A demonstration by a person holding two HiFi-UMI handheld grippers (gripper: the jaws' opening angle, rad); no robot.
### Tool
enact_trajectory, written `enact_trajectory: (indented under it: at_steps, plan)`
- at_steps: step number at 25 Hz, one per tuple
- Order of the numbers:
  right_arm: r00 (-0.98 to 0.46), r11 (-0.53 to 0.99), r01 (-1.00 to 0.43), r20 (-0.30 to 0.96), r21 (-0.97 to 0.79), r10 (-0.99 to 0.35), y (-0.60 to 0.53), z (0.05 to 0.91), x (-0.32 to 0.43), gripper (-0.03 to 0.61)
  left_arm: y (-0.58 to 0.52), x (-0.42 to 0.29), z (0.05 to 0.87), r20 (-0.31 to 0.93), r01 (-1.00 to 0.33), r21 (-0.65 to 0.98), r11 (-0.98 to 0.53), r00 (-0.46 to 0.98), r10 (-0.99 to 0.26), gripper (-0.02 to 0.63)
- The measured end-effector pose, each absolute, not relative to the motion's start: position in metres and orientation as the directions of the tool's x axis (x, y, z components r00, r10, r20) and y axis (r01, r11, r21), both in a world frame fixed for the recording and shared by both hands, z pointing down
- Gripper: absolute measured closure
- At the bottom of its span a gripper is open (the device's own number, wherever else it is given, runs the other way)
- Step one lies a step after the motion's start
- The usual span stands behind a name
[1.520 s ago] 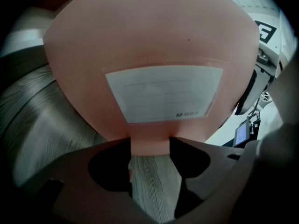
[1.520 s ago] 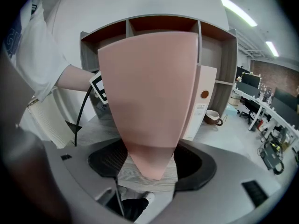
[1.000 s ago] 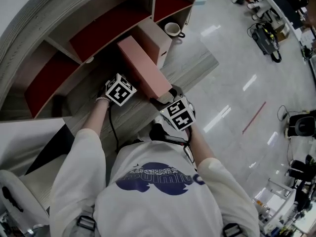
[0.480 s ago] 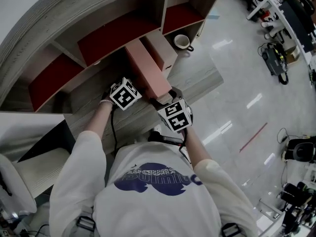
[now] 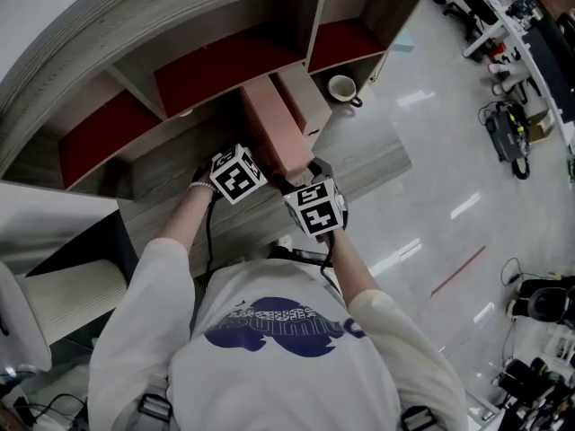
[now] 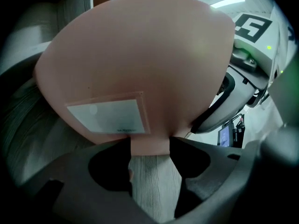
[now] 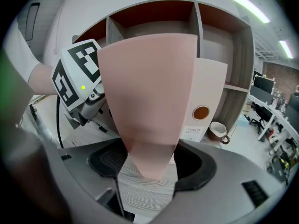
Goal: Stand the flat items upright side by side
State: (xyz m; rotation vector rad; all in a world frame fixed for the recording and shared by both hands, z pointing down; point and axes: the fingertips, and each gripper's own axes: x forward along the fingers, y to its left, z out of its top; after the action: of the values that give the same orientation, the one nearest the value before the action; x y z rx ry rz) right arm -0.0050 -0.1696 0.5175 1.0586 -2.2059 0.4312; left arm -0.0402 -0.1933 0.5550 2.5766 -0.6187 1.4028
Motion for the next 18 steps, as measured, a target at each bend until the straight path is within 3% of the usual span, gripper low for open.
enact_trajectory:
  at_steps: [18]
  plan:
    - [-0.470, 0.622, -0.782, 0.701, -0.049, -0.536, -0.174, 0.516, -0.004, 0.267, -0.199, -0.039, 0.552, 0.831, -0.419, -0.043, -0.907, 0.489, -0.265, 0.364]
